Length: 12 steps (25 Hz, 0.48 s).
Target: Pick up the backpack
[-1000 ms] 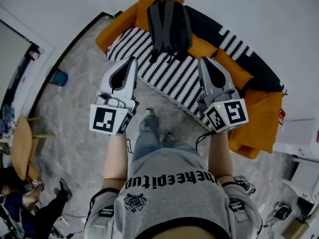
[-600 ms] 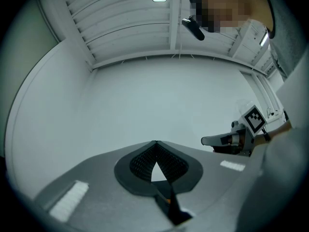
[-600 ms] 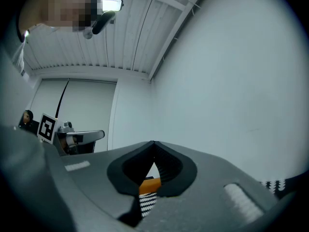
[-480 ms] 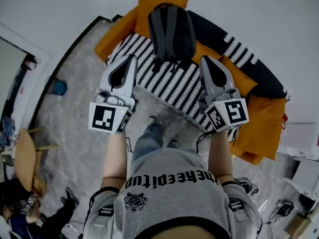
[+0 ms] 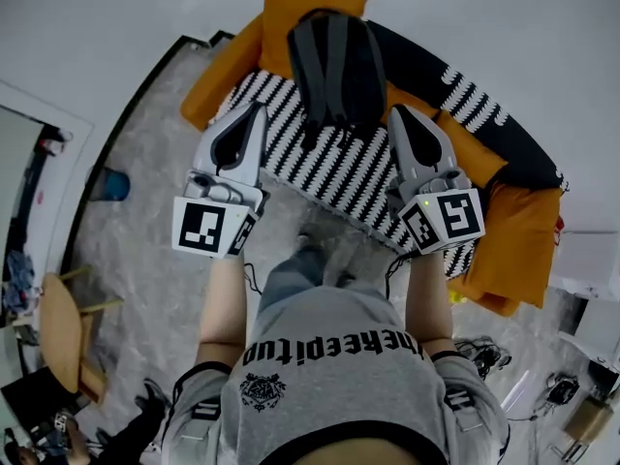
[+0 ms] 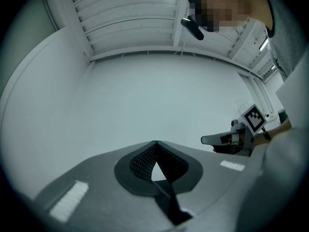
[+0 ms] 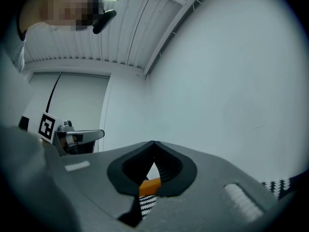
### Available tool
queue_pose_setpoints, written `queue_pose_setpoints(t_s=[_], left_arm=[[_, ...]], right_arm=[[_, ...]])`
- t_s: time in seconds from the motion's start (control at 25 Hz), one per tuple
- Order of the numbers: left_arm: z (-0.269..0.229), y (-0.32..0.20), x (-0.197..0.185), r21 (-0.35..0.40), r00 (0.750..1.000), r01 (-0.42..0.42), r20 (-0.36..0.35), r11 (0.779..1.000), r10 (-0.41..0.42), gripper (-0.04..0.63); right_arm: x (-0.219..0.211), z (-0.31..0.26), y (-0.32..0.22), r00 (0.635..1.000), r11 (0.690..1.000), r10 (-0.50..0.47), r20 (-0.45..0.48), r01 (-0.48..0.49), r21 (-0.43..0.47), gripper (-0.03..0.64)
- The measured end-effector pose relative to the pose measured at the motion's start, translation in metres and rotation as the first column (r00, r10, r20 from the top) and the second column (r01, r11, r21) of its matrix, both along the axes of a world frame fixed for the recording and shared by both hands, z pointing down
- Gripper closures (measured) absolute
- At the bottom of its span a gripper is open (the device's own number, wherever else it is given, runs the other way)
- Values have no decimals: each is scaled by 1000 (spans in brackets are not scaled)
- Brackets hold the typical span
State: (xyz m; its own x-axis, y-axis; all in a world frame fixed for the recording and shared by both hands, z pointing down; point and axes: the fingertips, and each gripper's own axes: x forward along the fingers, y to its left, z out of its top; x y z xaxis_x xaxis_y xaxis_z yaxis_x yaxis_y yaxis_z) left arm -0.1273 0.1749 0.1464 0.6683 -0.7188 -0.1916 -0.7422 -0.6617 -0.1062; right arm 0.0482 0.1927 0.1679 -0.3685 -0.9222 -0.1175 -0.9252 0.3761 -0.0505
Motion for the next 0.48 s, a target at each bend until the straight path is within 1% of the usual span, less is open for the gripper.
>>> queue_pose_setpoints(t_s=[0.48], left_arm=[[7, -49, -13, -15, 996, -87, -6, 996, 87, 580]], right_arm=[[-19, 7, -32, 997, 997, 76, 0, -76, -21, 614]])
